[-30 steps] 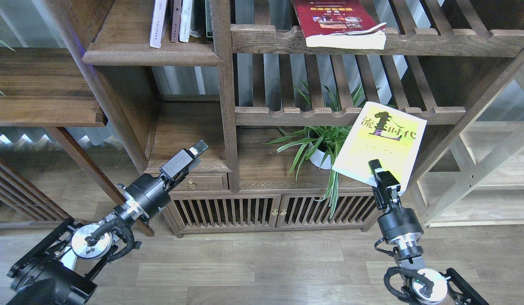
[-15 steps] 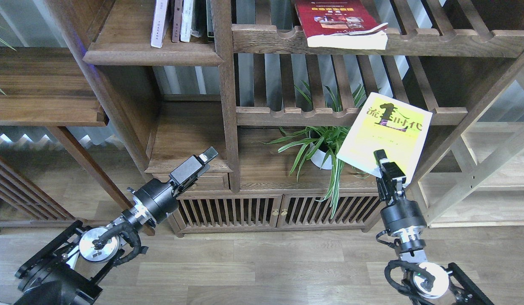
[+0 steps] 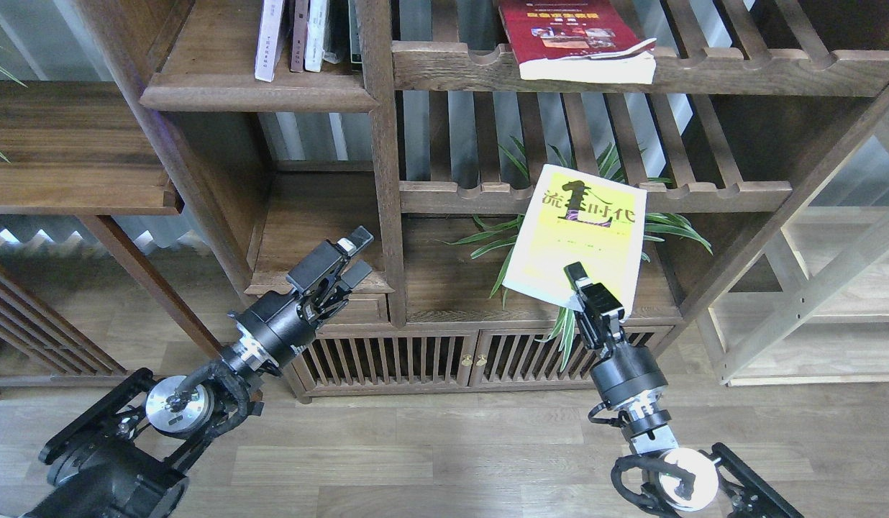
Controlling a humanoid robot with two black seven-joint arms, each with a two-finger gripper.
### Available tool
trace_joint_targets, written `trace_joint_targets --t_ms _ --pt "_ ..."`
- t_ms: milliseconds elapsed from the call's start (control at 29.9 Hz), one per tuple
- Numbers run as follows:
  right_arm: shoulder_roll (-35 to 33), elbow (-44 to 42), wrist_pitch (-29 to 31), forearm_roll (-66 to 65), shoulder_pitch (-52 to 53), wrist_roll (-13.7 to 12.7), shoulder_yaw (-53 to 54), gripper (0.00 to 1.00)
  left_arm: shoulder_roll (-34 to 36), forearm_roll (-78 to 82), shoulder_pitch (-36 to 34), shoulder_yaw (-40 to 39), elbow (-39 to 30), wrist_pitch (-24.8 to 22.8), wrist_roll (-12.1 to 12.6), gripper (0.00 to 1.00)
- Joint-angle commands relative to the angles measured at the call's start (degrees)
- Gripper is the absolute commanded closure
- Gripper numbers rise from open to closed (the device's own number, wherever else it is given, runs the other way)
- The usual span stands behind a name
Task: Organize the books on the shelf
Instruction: 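Lower the yellow book with the right gripper toward the left gripper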
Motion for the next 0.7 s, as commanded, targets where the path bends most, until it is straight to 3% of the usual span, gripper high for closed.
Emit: trace_joint_targets --t_ms 0,134,368,669 --pt "0.0 0.36 0.0 -0.21 0.31 0.0 -1.92 0.97 -0.06 -3.12 -0.86 0.09 0.13 0.0 2.61 0.01" --pt "0.0 0.89 0.0 -0.3 0.58 0.0 -3.68 0.97 -0.15 -5.32 -1.39 0.09 0.13 0.0 5.6 0.01" --pt "0.08 1.41 0.0 -0.91 0.93 -0.08 -7.37 0.97 -0.15 -5.76 -1.04 0.61 0.83 0.0 8.33 0.01" --pt "0.17 2.56 0.0 -1.7 1.11 -0.08 -10.98 0.97 0.29 -8.93 -0.77 1.14 2.06 0.0 9.39 0.01"
